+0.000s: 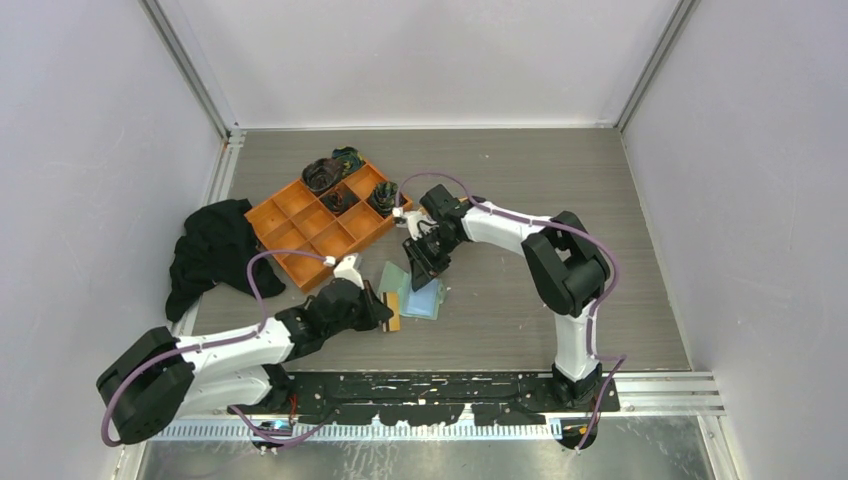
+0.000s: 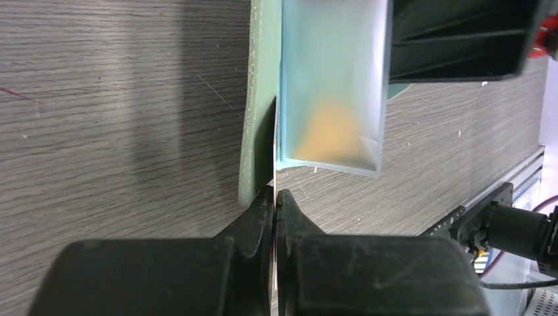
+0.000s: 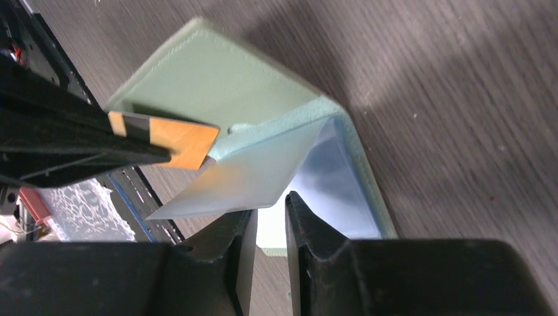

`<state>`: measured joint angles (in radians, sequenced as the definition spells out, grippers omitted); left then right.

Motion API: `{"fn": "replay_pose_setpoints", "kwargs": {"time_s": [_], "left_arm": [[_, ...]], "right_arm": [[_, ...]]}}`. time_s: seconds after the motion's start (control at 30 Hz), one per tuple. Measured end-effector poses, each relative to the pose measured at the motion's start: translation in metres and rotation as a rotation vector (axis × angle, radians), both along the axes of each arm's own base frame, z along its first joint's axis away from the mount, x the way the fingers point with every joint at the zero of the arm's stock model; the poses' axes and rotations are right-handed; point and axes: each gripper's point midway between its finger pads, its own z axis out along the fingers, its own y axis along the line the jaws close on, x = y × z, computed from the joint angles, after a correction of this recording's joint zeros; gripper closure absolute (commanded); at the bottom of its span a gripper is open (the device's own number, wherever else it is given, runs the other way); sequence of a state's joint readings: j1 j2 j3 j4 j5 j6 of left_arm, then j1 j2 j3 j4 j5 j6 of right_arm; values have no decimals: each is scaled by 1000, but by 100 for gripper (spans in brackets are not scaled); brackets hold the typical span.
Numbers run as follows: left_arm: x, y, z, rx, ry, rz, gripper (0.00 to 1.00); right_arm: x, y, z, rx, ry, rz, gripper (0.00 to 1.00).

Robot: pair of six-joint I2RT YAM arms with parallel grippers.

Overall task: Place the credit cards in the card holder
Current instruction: Insert the credit card into the card holder.

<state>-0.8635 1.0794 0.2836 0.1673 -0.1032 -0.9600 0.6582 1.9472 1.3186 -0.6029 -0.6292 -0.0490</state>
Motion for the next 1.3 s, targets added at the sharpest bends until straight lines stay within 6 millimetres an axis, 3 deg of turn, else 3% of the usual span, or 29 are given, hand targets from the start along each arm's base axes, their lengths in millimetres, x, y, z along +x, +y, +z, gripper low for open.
{"fn": "replay_pose_setpoints", "kwargs": {"time_s": [0.4,0.63,0.73,0.87,1.07,1.3], "left_arm": [[-10,15,48,-42,-96,-25,100],[-15,14,66,-49,-121,-73,100],[-10,4,66,-19,-111,-106,100],[4,-3,49,30,-71,-125,100],[33,6,18,38,14,-86,100],[35,-2,5,7,38,-119,100]], "right_arm": [[32,39,-11,17,32,-29,72],[33,45,-18,-6,57,-33,71],[31,46,-18,-12,56,-17,70],[25,42,-17,-23,53,29,70],[16,36,-18,-34,66,81,69],[15,30,-16,-44,44,122,65]]}}
